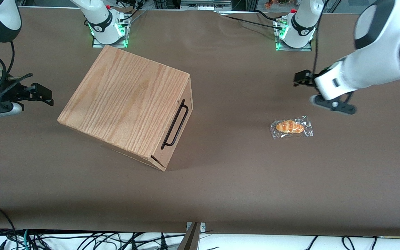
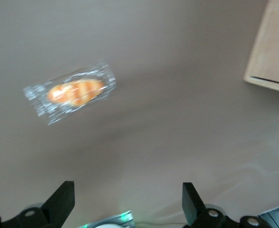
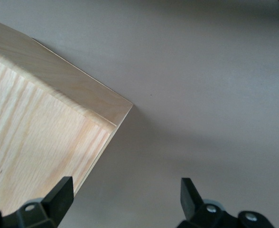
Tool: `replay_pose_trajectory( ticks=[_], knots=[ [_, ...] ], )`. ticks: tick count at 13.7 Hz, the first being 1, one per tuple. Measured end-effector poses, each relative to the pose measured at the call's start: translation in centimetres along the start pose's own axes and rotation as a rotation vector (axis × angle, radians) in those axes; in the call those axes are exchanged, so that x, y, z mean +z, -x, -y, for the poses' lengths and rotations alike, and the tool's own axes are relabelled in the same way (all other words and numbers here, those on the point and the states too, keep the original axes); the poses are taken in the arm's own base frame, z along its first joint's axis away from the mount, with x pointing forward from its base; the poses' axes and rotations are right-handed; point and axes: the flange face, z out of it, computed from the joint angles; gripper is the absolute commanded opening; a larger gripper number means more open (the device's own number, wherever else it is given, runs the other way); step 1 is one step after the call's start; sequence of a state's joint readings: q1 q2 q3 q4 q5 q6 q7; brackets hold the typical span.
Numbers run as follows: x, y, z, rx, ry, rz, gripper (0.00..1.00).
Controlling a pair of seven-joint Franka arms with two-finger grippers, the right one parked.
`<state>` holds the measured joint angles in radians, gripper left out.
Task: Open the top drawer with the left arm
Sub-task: 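Move the open left gripper toward the black drawer handle of the wooden box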
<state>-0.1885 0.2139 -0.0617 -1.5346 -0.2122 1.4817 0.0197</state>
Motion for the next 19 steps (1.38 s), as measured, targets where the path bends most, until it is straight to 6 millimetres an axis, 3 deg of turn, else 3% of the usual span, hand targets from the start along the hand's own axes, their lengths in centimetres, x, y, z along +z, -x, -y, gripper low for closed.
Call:
replay_pose_trajectory(
  ticks=[4,7,11,14,17,19],
  knots=[
    [1.5,-6.2,-5.3,0.080,0.112,-0.074,1.00],
    [2.8,-9.2,-10.0,0.112,0.155,-0.209,1.00],
    [5.6,-11.9,-15.4,0.109,0.225,-0.344,1.00],
    [9.0,-13.6,-19.3,0.120,0.269,-0.436,1.00],
    [12.6,-14.1,-23.3,0.130,0.276,-0.468,1.00],
    [13.8,-14.0,-24.5,0.133,0.277,-0.468,1.00]
  ],
)
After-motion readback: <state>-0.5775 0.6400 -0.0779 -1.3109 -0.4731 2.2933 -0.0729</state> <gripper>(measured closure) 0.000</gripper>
